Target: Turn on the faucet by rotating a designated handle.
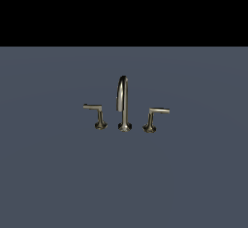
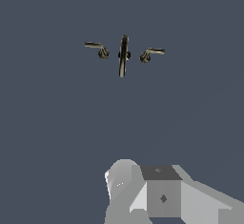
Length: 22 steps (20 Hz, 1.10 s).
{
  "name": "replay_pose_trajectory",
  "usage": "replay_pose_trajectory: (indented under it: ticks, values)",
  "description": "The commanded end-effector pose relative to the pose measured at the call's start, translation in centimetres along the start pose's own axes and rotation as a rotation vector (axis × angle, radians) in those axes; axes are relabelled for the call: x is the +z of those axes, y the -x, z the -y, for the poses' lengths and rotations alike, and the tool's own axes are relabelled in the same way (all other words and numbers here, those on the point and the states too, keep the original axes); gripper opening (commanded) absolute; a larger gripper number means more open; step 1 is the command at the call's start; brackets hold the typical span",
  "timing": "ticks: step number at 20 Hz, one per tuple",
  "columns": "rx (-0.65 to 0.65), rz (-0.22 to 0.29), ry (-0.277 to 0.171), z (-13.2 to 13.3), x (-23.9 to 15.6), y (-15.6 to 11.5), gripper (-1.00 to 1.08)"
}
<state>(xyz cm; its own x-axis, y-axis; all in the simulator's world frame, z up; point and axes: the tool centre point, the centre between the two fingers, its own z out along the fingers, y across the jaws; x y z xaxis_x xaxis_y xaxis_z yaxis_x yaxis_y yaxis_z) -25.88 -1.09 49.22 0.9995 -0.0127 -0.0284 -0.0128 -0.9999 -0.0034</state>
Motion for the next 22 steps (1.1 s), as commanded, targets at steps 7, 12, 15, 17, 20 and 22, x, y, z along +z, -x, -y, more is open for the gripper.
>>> replay_pose_trajectory:
  ticks: [7, 12, 15, 17, 20, 22]
  values:
    - [0.023, 0.0, 0.0, 0.2, 0.6, -0.4, -1.0]
    - [0.078, -0.001, -0.001, 0.6, 1.9, -1.4, -1.0]
    - [0.128, -0.002, -0.002, 0.9, 3.1, -2.3, -1.0]
    - [0.167, -0.002, -0.003, 1.2, 4.0, -3.0, -1.0]
    - [0.237, -0.003, -0.004, 1.5, 5.7, -4.4, -1.0]
    - [0.289, -0.004, -0.005, 1.7, 6.9, -5.4, -1.0]
